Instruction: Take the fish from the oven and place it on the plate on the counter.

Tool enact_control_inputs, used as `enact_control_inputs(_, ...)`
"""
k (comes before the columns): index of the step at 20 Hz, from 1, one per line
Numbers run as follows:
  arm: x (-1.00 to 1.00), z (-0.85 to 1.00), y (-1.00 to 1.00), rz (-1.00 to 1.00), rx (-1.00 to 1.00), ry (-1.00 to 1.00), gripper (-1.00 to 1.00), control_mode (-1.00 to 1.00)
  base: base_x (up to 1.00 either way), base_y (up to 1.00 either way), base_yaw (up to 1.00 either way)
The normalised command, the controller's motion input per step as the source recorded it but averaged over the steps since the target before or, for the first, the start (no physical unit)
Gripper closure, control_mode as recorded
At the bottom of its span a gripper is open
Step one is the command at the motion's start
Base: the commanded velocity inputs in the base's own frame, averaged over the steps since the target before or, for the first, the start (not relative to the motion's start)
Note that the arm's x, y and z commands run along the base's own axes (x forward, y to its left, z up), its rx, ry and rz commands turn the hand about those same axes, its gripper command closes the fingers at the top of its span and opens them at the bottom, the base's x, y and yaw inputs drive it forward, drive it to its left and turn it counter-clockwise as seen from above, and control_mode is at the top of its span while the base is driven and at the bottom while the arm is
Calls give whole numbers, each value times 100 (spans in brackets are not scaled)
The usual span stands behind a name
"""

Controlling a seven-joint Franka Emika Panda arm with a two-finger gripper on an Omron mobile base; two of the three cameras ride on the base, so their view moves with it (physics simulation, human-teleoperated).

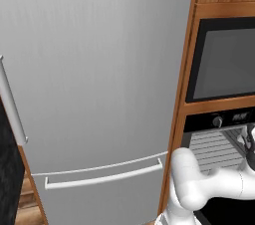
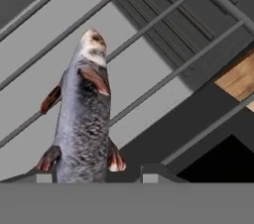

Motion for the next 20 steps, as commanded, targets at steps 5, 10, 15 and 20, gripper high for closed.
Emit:
enact_control_inputs(5, -9, -100, 28, 11, -3, 0, -100, -100, 0, 0, 0)
enact_control_inputs(10, -8, -100, 64, 12, -3, 16, 100, -100, 0, 0, 0)
enact_control_inputs(15, 0, -100, 42, 12, 0, 28, 100, -100, 0, 0, 0)
enact_control_inputs(20, -28, -100, 12, 12, 0, 11, 100, -100, 0, 0, 0)
